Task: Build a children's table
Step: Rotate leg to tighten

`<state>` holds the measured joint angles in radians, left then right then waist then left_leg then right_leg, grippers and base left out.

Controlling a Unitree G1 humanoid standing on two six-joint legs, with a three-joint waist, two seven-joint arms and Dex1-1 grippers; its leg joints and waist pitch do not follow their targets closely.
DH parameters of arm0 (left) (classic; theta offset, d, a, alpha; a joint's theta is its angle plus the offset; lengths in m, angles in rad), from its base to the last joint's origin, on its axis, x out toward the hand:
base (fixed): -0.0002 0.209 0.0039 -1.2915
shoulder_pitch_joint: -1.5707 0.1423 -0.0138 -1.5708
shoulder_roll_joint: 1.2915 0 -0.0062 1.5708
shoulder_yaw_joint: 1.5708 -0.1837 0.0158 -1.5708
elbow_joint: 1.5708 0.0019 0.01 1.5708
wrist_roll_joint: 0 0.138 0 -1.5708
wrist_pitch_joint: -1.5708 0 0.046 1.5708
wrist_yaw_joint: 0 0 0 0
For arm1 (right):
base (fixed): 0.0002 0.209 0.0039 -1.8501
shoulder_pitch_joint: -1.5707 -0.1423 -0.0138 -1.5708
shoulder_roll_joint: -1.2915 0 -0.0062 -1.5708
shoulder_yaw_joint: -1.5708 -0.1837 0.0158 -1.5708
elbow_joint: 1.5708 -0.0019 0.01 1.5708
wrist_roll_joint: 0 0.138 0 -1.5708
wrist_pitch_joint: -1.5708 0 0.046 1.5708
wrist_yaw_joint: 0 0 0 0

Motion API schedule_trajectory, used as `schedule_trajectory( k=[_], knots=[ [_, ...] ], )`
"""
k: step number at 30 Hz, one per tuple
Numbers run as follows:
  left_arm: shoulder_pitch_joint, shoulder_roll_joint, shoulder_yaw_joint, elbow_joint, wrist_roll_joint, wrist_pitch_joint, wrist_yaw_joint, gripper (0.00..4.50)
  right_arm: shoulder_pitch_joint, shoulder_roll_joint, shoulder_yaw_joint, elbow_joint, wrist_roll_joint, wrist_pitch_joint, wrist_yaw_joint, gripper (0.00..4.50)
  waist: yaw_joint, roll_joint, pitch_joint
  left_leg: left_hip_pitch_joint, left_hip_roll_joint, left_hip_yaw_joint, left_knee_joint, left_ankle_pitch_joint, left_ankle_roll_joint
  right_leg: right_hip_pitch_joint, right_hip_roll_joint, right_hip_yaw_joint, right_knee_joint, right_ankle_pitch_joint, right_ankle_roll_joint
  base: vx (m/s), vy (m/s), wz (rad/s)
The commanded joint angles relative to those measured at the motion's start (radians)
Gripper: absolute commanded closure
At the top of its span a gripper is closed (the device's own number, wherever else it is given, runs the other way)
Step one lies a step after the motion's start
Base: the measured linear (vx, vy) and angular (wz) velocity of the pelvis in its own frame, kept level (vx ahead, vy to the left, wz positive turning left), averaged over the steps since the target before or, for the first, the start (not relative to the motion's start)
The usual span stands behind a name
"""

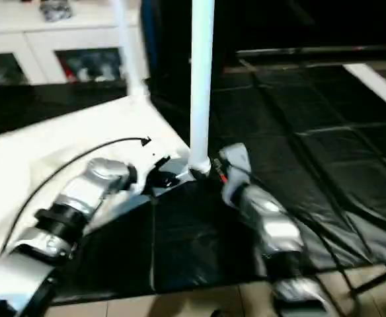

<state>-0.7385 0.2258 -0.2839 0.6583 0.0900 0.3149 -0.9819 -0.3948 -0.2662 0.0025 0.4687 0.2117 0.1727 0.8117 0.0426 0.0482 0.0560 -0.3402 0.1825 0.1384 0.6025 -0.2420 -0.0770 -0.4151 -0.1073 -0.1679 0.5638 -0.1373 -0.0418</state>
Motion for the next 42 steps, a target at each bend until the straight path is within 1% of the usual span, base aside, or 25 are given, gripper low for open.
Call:
schedule_trajectory(
  k=[1, 2, 3, 4, 6, 7, 10, 11, 12, 14, 15, 16, 18, 19, 20, 22, 24, 25, 26, 28, 30, 33, 34, 38, 42],
  knots=[
    [0.011, 0.016, -0.037, -0.015, 0.004, -0.029, -0.07, 4.5, 0.008, -0.026, 0.006, -0.033, 0.022, 0.007, 0.078, 0.41, 0.006, -0.011, -0.088, -0.016, 0.04, 0.0, -0.051, 0.09, 0.213, 0.082, -0.06, 0.068, -0.033, -0.112, -0.217, 0.0, 0.0, 0.0],
    [0.012, 0.025, -0.044, -0.016, 0.004, -0.04, -0.089, 4.5, 0.01, -0.043, 0.003, -0.041, 0.029, 0.011, 0.102, 0.27, 0.007, -0.014, -0.087, -0.02, 0.039, 0.0, -0.05, 0.094, 0.217, 0.084, -0.059, 0.068, -0.031, -0.109, -0.218, 0.0, 0.0, 0.0],
    [0.012, 0.03, -0.049, -0.014, 0.002, -0.049, -0.103, 4.5, 0.012, -0.055, 0.002, -0.048, 0.037, 0.015, 0.118, 0.17, 0.013, -0.016, -0.084, -0.023, 0.038, 0.003, -0.049, 0.084, 0.22, 0.082, -0.059, 0.069, -0.034, -0.139, -0.213, 0.0, 0.0, 0.0],
    [0.011, 0.034, -0.053, -0.012, 0.0, -0.058, -0.114, 4.5, 0.013, -0.063, 0.0, -0.054, 0.043, 0.02, 0.129, 0.11, 0.016, -0.015, -0.083, -0.022, 0.038, 0.004, -0.05, 0.072, 0.214, 0.081, -0.059, 0.068, -0.037, -0.163, -0.209, 0.0, 0.0, 0.0],
    [0.014, 0.062, -0.079, -0.014, -0.002, -0.097, -0.194, 4.5, 0.01, -0.108, 0.006, -0.075, 0.063, 0.037, 0.202, 0.06, 0.022, -0.015, -0.08, -0.019, 0.038, 0.006, -0.052, 0.033, 0.196, 0.08, -0.059, 0.067, -0.047, -0.237, -0.19, 0.0, 0.0, 0.0],
    [0.018, 0.081, -0.094, -0.02, -0.009, -0.125, -0.259, 4.5, 0.005, -0.14, 0.019, -0.086, 0.07, 0.048, 0.26, 0.02, 0.027, -0.013, -0.079, -0.015, 0.041, 0.009, -0.054, 0.016, 0.179, 0.075, -0.059, 0.069, -0.05, -0.268, -0.18, 0.0, 0.0, 0.0],
    [0.026, 0.103, -0.111, -0.034, -0.023, -0.167, -0.343, 4.5, -0.002, -0.173, 0.044, -0.103, 0.088, 0.077, 0.347, 0.02, 0.035, -0.015, -0.074, -0.012, 0.042, 0.017, -0.057, -0.04, 0.149, 0.073, -0.053, 0.069, -0.056, -0.323, -0.162, 0.0, 0.0, 0.0],
    [0.028, 0.11, -0.118, -0.041, -0.028, -0.177, -0.374, 4.5, -0.007, -0.183, 0.055, -0.107, 0.093, 0.09, 0.375, 0.02, 0.038, -0.018, -0.074, -0.006, 0.045, 0.021, -0.059, -0.06, 0.134, 0.07, -0.054, 0.071, -0.06, -0.348, -0.155, 0.0, 0.0, 0.0],
    [0.029, 0.12, -0.13, -0.051, -0.034, -0.185, -0.415, 4.5, -0.016, -0.194, 0.072, -0.109, 0.093, 0.098, 0.411, 0.02, 0.041, -0.019, -0.073, -0.008, 0.045, 0.021, -0.062, -0.07, 0.123, 0.072, -0.053, 0.071, -0.059, -0.363, -0.149, 0.0, 0.0, 0.0],
    [0.026, 0.129, -0.143, -0.055, -0.036, -0.198, -0.449, 4.5, -0.026, -0.203, 0.093, -0.109, 0.086, 0.096, 0.446, 0.02, 0.048, -0.018, -0.074, -0.003, 0.046, 0.023, -0.063, -0.075, 0.11, 0.068, -0.054, 0.074, -0.058, -0.369, -0.146, 0.0, 0.0, 0.0],
    [0.026, 0.129, -0.144, -0.054, -0.036, -0.2, -0.452, 4.5, -0.028, -0.204, 0.096, -0.109, 0.086, 0.096, 0.45, 0.02, 0.05, -0.019, -0.075, 0.0, 0.048, 0.025, -0.064, -0.07, 0.107, 0.064, -0.052, 0.077, -0.055, -0.353, -0.155, 0.0, 0.0, 0.0],
    [0.02, 0.135, -0.155, -0.044, -0.027, -0.223, -0.466, 4.5, -0.038, -0.208, 0.118, -0.107, 0.082, 0.087, 0.486, 0.02, 0.049, -0.02, -0.075, 0.0, 0.048, 0.026, -0.063, -0.069, 0.107, 0.063, -0.051, 0.079, -0.054, -0.343, -0.16, 0.0, 0.0, 0.0],
    [0.016, 0.137, -0.162, -0.034, -0.02, -0.244, -0.475, 4.5, -0.05, -0.208, 0.137, -0.106, 0.08, 0.089, 0.516, 0.02, 0.05, -0.023, -0.077, 0.0, 0.051, 0.031, -0.063, -0.065, 0.109, 0.063, -0.05, 0.084, -0.046, -0.303, -0.18, 0.0, 0.0, 0.0],
    [0.015, 0.136, -0.162, -0.032, -0.02, -0.249, -0.479, 4.5, -0.056, -0.205, 0.144, -0.103, 0.077, 0.089, 0.525, 0.02, 0.051, -0.024, -0.077, -0.001, 0.05, 0.032, -0.063, -0.064, 0.11, 0.063, -0.05, 0.085, -0.045, -0.3, -0.181, 0.0, 0.0, 0.0],
    [0.015, 0.136, -0.162, -0.031, -0.019, -0.253, -0.485, 4.5, -0.063, -0.203, 0.15, -0.098, 0.077, 0.094, 0.534, 0.19, 0.053, -0.022, -0.078, 0.001, 0.051, 0.033, -0.062, -0.062, 0.109, 0.062, -0.051, 0.086, -0.043, -0.296, -0.183, 0.0, 0.0, 0.0],
    [0.015, 0.135, -0.162, -0.032, -0.019, -0.255, -0.489, 4.5, -0.07, -0.198, 0.154, -0.091, 0.073, 0.093, 0.537, 0.37, 0.054, -0.023, -0.08, 0.0, 0.051, 0.035, -0.062, -0.048, 0.11, 0.062, -0.05, 0.089, -0.038, -0.27, -0.191, 0.0, 0.0, 0.0],
    [0.015, 0.134, -0.162, -0.033, -0.019, -0.257, -0.493, 4.5, -0.082, -0.189, 0.161, -0.075, 0.072, 0.1, 0.547, 0.48, 0.053, -0.029, -0.081, -0.009, 0.05, 0.034, -0.06, -0.031, 0.114, 0.067, -0.05, 0.088, -0.033, -0.252, -0.192, 0.0, 0.0, 0.0],
    [0.015, 0.134, -0.162, -0.033, -0.019, -0.257, -0.493, 4.5, -0.082, -0.189, 0.161, -0.075, 0.072, 0.1, 0.547, 0.48, 0.055, -0.027, -0.083, -0.011, 0.049, 0.033, -0.06, -0.022, 0.115, 0.069, -0.052, 0.088, -0.032, -0.252, -0.19, 0.0, 0.0, 0.0],
    [0.016, 0.133, -0.163, -0.034, -0.02, -0.259, -0.494, 4.5, -0.088, -0.186, 0.166, -0.066, 0.073, 0.101, 0.552, 0.74, 0.055, -0.029, -0.084, -0.013, 0.049, 0.033, -0.058, -0.008, 0.118, 0.069, -0.052, 0.088, -0.03, -0.246, -0.187, 0.0, 0.0, 0.0],
    [0.018, 0.131, -0.165, -0.032, -0.021, -0.265, -0.492, 4.5, -0.099, -0.185, 0.177, -0.05, 0.076, 0.107, 0.57, 0.78, 0.057, -0.03, -0.083, -0.012, 0.049, 0.035, -0.056, 0.0, 0.125, 0.065, -0.053, 0.089, -0.031, -0.245, -0.188, 0.0, 0.0, 0.0],
    [0.018, 0.131, -0.165, -0.031, -0.021, -0.267, -0.491, 4.5, -0.1, -0.186, 0.179, -0.048, 0.077, 0.108, 0.575, 1.05, 0.057, -0.029, -0.083, -0.015, 0.049, 0.034, -0.057, 0.001, 0.124, 0.068, -0.053, 0.088, -0.031, -0.25, -0.186, 0.0, 0.0, 0.0],
    [0.019, 0.13, -0.163, -0.024, -0.019, -0.275, -0.487, 4.5, -0.103, -0.189, 0.185, -0.045, 0.08, 0.114, 0.594, 1.19, 0.057, -0.031, -0.084, -0.016, 0.048, 0.033, -0.056, 0.0, 0.12, 0.069, -0.053, 0.087, -0.032, -0.259, -0.175, 0.0, 0.0, 0.0],
    [0.019, 0.13, -0.163, -0.024, -0.019, -0.276, -0.487, 4.5, -0.103, -0.19, 0.187, -0.044, 0.081, 0.117, 0.599, 1.41, 0.057, -0.032, -0.084, -0.016, 0.048, 0.033, -0.056, 0.003, 0.121, 0.069, -0.053, 0.087, -0.031, -0.255, -0.175, 0.0, 0.0, 0.0],
    [0.022, 0.131, -0.162, -0.023, -0.018, -0.278, -0.485, 4.5, -0.101, -0.194, 0.192, -0.047, 0.081, 0.126, 0.613, 1.64, 0.058, -0.033, -0.085, -0.018, 0.047, 0.033, -0.055, 0.011, 0.122, 0.07, -0.053, 0.087, -0.031, -0.256, -0.171, 0.0, 0.0, 0.0],
    [0.023, 0.13, -0.162, -0.021, -0.017, -0.28, -0.482, 4.5, -0.098, -0.196, 0.195, -0.05, 0.08, 0.133, 0.628, 2.01, 0.058, -0.033, -0.085, -0.018, 0.048, 0.032, -0.054, 0.019, 0.124, 0.07, -0.052, 0.086, -0.03, -0.253, -0.17, 0.0, 0.0, 0.0]
  ],
)
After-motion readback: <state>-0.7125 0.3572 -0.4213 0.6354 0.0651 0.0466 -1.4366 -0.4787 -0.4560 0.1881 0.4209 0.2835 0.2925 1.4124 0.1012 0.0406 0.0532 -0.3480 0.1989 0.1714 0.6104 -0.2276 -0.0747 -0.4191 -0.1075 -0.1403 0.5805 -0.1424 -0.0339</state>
